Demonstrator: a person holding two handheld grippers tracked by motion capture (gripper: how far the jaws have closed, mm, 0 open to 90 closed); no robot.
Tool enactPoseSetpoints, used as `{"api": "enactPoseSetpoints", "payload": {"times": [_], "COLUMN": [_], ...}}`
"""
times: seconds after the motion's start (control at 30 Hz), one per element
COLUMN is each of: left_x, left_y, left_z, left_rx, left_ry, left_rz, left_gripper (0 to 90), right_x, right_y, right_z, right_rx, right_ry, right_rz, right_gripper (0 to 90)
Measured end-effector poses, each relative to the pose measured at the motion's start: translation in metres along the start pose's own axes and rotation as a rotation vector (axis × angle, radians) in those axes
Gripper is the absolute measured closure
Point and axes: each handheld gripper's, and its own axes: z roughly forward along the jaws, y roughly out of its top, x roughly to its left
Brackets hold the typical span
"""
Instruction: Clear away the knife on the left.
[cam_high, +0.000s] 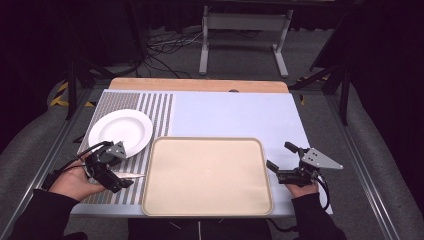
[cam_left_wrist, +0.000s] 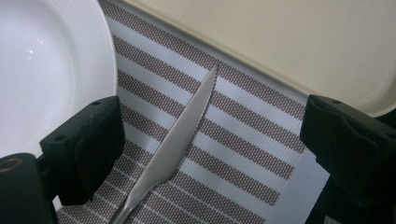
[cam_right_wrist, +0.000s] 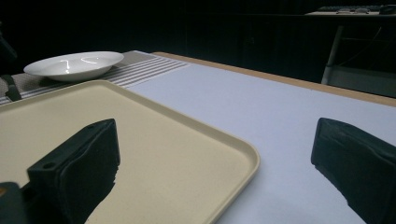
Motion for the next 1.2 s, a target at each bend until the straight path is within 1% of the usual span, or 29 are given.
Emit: {"api": "enactPoseSetpoints", "payload": {"times": [0.07, 0.1, 0.17, 0.27, 0.37, 0.43, 0.5, 0.63, 0.67, 0.73, 0.77, 0.8, 0.83, 0.9, 0.93, 1.0, 1.03, 1.1, 1.13, 1.17, 1.2], "left_x": [0.002, 0.003, 0.005, 0.008, 0.013, 0.016, 0.018, 0.024, 0.025, 0.029, 0.030, 0.032, 0.032, 0.033, 0.033, 0.035, 0.035, 0.037, 0.038, 0.039, 0.039], "left_y": [0.000, 0.001, 0.000, -0.001, -0.002, -0.002, -0.003, -0.006, -0.007, -0.009, -0.012, -0.012, -0.014, -0.016, -0.016, -0.019, -0.019, -0.021, -0.022, -0.023, -0.024], "left_z": [0.001, 0.001, 0.000, -0.001, 0.000, 0.001, 0.003, 0.007, 0.007, 0.008, 0.008, 0.008, 0.008, 0.009, 0.009, 0.009, 0.009, 0.009, 0.009, 0.009, 0.010], "left_rx": [0.036, 0.048, 0.068, 0.103, 0.142, 0.176, 0.202, 0.260, 0.267, 0.286, 0.285, 0.303, 0.307, 0.332, 0.332, 0.344, 0.344, 0.346, 0.347, 0.358, 0.356], "left_ry": [0.009, 0.012, 0.017, 0.024, 0.022, 0.022, 0.010, 0.003, 0.001, -0.011, -0.013, -0.020, -0.018, -0.025, -0.025, -0.026, -0.026, -0.016, -0.018, -0.016, -0.018], "left_rz": [0.007, 0.015, 0.013, 0.022, 0.030, 0.033, 0.037, 0.067, 0.069, 0.086, 0.086, 0.106, 0.115, 0.150, 0.150, 0.170, 0.170, 0.193, 0.195, 0.208, 0.217], "left_gripper": [7.7, 7.7, 7.9, 8.3, 8.4, 8.3, 8.6, 8.5, 8.7, 9.3, 9.8, 10.3, 10.8, 11.8, 12.2, 12.7, 12.8, 13.1, 15.2, 16.1, 16.1], "right_x": [0.000, 0.000, 0.000, 0.000, 0.000, 0.000, 0.001, 0.000, 0.000, 0.000, 0.000, -0.001, -0.001, 0.000, -0.001, 0.000, 0.000, 0.000, 0.001, 0.000, 0.000], "right_y": [0.000, 0.000, 0.000, 0.000, 0.000, 0.000, 0.000, 0.000, 0.000, 0.000, 0.000, 0.000, 0.000, 0.000, 0.000, -0.001, 0.000, 0.000, 0.000, 0.000, 0.000], "right_z": [0.000, 0.000, 0.000, -0.001, -0.002, -0.003, -0.003, -0.003, -0.003, -0.003, -0.003, -0.003, -0.003, -0.003, -0.003, -0.003, -0.003, -0.003, -0.004, -0.004, -0.004], "right_rx": [0.001, 0.001, 0.001, 0.000, -0.001, -0.004, -0.004, -0.006, -0.003, -0.003, -0.003, -0.002, -0.002, -0.003, -0.003, -0.002, -0.003, -0.003, -0.007, -0.010, -0.010], "right_ry": [0.000, 0.000, -0.001, -0.003, -0.005, -0.004, -0.002, 0.003, 0.003, 0.003, 0.002, 0.002, 0.004, 0.004, 0.004, 0.004, 0.005, 0.007, 0.001, 0.000, 0.000], "right_rz": [0.000, -0.001, -0.001, -0.003, -0.002, 0.001, 0.000, 0.000, 0.003, 0.002, 0.006, 0.004, 0.001, 0.002, 0.002, 0.000, 0.002, 0.002, 0.002, 0.000, 0.000], "right_gripper": [1.9, 1.9, 1.9, 1.9, 1.9, 1.9, 1.9, 1.9, 1.9, 1.9, 1.9, 1.9, 1.9, 1.9, 1.9, 1.9, 1.9, 1.8, 1.8, 1.8, 1.8]}}
